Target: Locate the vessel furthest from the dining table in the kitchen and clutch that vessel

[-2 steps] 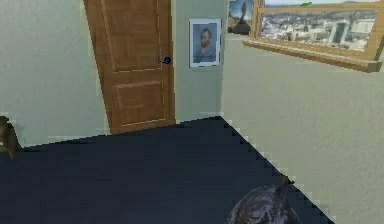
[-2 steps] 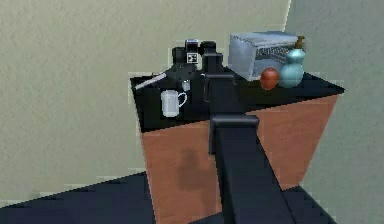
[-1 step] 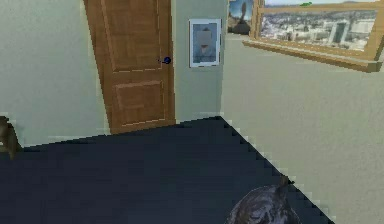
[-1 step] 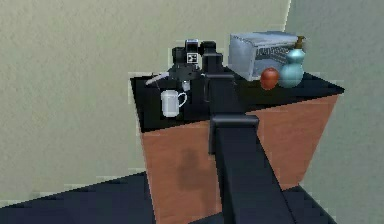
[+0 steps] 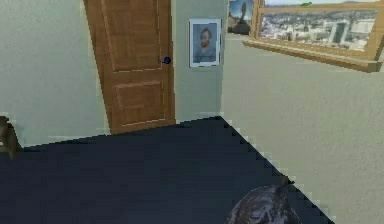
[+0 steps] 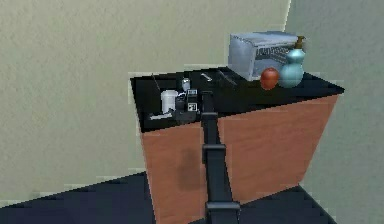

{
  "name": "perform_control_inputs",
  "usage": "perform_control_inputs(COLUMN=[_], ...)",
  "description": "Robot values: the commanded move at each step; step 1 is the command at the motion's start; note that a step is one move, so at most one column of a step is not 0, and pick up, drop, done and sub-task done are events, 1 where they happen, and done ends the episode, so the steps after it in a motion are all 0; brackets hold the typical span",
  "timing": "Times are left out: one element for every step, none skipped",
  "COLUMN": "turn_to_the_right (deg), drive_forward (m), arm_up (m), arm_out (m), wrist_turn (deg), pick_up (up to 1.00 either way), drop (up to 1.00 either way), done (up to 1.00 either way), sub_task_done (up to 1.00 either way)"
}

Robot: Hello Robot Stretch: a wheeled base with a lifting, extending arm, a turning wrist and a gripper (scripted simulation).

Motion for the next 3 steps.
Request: perform_control_inputs(turn_to_the_right=[0.0,0.0,0.0], drive_forward=[0.0,0.0,0.0], arm_up=[0.0,0.1,0.0], arm_out=[0.0,0.0,0.0], wrist_turn=[0.0,0.0,0.0], pick_up=[1.0,0.0,0.0], drop=[0.0,0.0,0.0], done=[0.0,0.0,1.0], sub_task_done=[0.0,0.0,0.0])
